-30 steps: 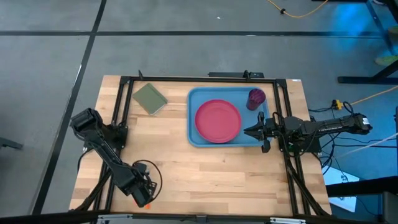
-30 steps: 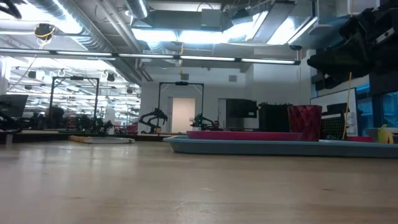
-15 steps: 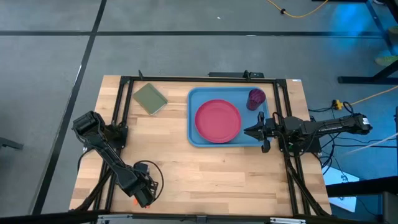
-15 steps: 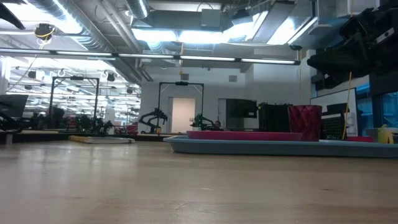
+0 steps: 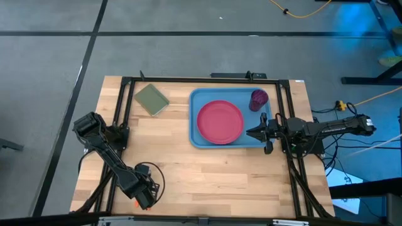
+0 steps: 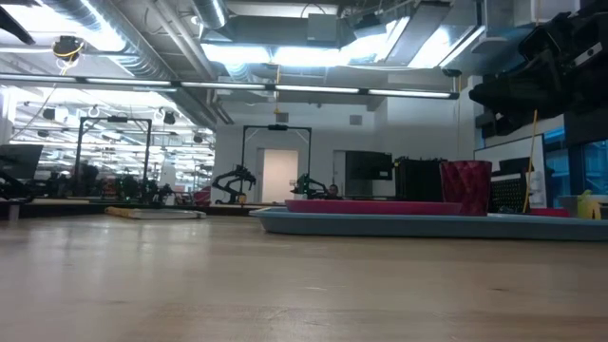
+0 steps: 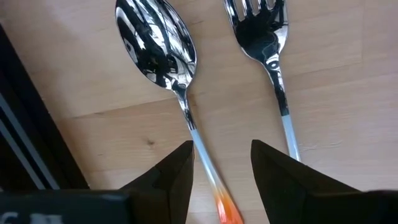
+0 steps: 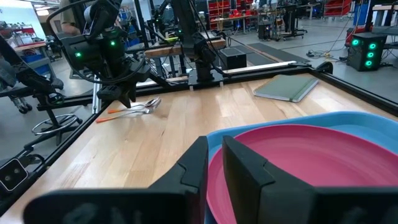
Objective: Pick and place plate/cup/fork/spoon on tray
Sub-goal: Move the orange spoon to the bottom center of the blue tray
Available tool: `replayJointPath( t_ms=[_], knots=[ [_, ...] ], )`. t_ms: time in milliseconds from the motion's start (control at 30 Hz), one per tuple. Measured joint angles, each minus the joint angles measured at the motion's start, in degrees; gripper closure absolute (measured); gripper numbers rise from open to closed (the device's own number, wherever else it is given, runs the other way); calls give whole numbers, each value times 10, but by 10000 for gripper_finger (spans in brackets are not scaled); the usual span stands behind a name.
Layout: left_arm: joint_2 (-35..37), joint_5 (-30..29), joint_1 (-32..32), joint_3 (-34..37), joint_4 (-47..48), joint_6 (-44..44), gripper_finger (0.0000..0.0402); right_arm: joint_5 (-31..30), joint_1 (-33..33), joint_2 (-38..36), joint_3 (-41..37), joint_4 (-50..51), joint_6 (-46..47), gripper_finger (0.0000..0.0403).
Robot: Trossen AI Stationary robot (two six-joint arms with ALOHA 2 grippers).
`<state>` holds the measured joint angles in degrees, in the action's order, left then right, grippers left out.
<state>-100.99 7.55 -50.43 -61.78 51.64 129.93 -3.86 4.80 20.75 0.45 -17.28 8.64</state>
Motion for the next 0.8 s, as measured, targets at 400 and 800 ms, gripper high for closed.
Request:
replayJointPath(
  t_ms=[400, 800],
  knots=[
    [0, 4, -7, 23, -12, 5, 248, 0, 0, 0, 0, 0, 0, 350],
    [8, -3, -12, 81, -83, 2, 258, 0, 0, 0, 0, 0, 0, 350]
  ],
)
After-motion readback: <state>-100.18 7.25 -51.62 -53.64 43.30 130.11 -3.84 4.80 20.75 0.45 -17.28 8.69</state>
